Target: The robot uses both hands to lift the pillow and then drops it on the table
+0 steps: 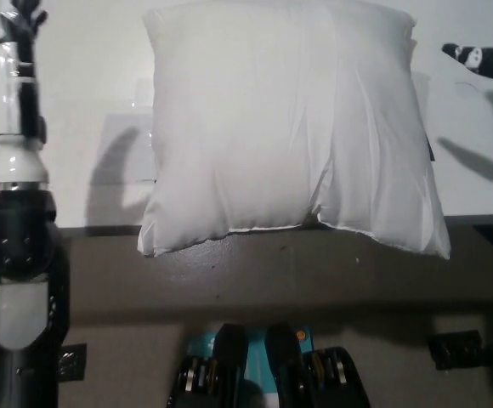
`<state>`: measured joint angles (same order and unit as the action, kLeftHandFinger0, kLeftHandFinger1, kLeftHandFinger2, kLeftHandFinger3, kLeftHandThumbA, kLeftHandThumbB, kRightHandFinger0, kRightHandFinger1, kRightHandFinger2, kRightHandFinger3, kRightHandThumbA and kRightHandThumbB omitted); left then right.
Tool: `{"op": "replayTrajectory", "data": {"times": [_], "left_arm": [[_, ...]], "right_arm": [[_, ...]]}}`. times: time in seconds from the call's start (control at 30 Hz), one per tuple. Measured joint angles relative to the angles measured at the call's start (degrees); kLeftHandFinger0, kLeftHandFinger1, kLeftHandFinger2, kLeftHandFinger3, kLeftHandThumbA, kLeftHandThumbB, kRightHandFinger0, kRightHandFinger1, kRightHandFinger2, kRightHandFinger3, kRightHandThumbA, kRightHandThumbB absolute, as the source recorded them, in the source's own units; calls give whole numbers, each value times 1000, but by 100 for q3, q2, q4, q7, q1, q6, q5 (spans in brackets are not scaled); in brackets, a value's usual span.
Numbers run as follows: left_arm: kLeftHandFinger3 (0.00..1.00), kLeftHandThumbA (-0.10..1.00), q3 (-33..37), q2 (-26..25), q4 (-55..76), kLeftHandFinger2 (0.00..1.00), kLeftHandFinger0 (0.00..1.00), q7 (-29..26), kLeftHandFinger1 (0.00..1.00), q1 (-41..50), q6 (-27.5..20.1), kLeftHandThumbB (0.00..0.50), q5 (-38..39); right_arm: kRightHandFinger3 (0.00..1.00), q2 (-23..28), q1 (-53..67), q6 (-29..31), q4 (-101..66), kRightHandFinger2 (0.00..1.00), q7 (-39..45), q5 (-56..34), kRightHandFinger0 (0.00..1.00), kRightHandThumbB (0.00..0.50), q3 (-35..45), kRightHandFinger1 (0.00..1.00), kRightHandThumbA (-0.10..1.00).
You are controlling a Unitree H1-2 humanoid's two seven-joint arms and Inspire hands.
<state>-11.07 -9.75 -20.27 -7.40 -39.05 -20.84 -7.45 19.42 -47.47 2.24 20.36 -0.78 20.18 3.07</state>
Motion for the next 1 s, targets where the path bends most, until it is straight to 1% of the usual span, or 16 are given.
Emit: {"op": "replayTrajectory", "data": {"times": [0.03, 0.07, 0.1, 0.13, 0.17, 0.2, 0.23, 0.33, 0.43, 0.5, 0.53, 0.6, 0.67, 0.77, 0.93, 1.0], "left_arm": [[1000, 1000, 55, -8, -292, 1000, 1000, -63, 1000, -61, -82, 6, -27], [1000, 1000, 85, -13, -505, 1000, 1000, -104, 1000, -96, -121, 6, -44], [1000, 1000, 133, -14, -711, 1000, 1000, -155, 1000, -127, -152, 22, -62], [1000, 1000, 152, -14, -778, 1000, 1000, -179, 1000, -131, -167, 12, -70], [1000, 1000, 197, -15, -1003, 1000, 1000, -236, 1000, -153, -225, 8, -100], [1000, 1000, 245, -18, -1203, 1000, 1000, -284, 1000, -183, -250, 23, -123], [1000, 1000, 275, -18, -1354, 1000, 1000, -319, 1000, -195, -263, 75, -140], [1000, 1000, 472, -18, -1832, 1000, 1000, -445, 1000, -206, -324, 99, -201], [1000, 1000, 631, -17, -2238, 1000, 1000, -550, 1000, -213, -349, 60, -252], [1000, 1000, 747, -17, -2473, 1000, 1000, -629, 1000, -209, -353, 30, -281], [1000, 1000, 826, -17, -2647, 1000, 1000, -701, 1000, -202, -356, 65, -311], [1000, 1000, 865, -10, -2906, 1000, 1000, -761, 1000, -206, -359, 71, -319], [1000, 1000, 887, -10, -3118, 1000, 1000, -800, 1000, -200, -359, 99, -319], [1000, 1000, 893, -10, -3308, 1000, 1000, -863, 1000, -188, -359, 74, -309], [1000, 1000, 916, 14, -3444, 1000, 1000, -901, 1000, -173, -375, 56, -269], [1000, 1000, 887, 124, -3439, 1000, 1000, -896, 1000, -157, -383, 42, -179]], "right_arm": [[1000, -11, -82, -24, 125, 1000, -3, 2, 1000, 378, -32, 1000, 1000], [1000, -26, -136, -43, 220, 1000, -5, 4, 1000, 304, -52, 1000, 1000], [1000, -41, -180, -65, 292, 1000, -8, 6, 1000, 337, -78, 1000, 1000], [1000, -46, -194, -74, 326, 1000, -10, 6, 1000, 300, -90, 1000, 1000], [1000, -71, -219, -90, 421, 1000, -20, 3, 1000, 314, -97, 1000, 1000], [1000, -92, -230, -91, 523, 1000, -37, -4, 1000, 313, -97, 1000, 1000], [1000, -113, -233, -91, 597, 1000, -45, -8, 1000, 279, -97, 1000, 1000], [1000, -249, -224, -78, 1013, 1000, -87, -80, 1000, 264, -88, 1000, 1000], [1000, -395, -202, -35, 1435, 1000, -152, -194, 1000, 258, -30, 1000, 1000], [1000, -513, -146, 13, 1670, 1000, -193, -291, 1000, 286, 33, 1000, 1000], [1000, -632, -89, 80, 1878, 1000, -233, -354, 1000, 269, 48, 1000, 1000], [1000, -806, 50, 236, 2116, 1000, -271, -422, 1000, 288, 31, 1000, 1000], [1000, -1002, 269, 400, 2367, 1000, -295, -501, 1000, 265, 11, 1000, 1000], [1000, -1232, 499, 631, 2603, 1000, -369, -588, 1000, 207, -21, 1000, 1000], [1000, -1418, 549, 992, 2912, 1000, -513, -687, 1000, 207, -52, 1000, 1000], [1000, -1465, 545, 1162, 3123, 1000, -579, -745, 1000, 296, -68, 1000, 1000]]}}
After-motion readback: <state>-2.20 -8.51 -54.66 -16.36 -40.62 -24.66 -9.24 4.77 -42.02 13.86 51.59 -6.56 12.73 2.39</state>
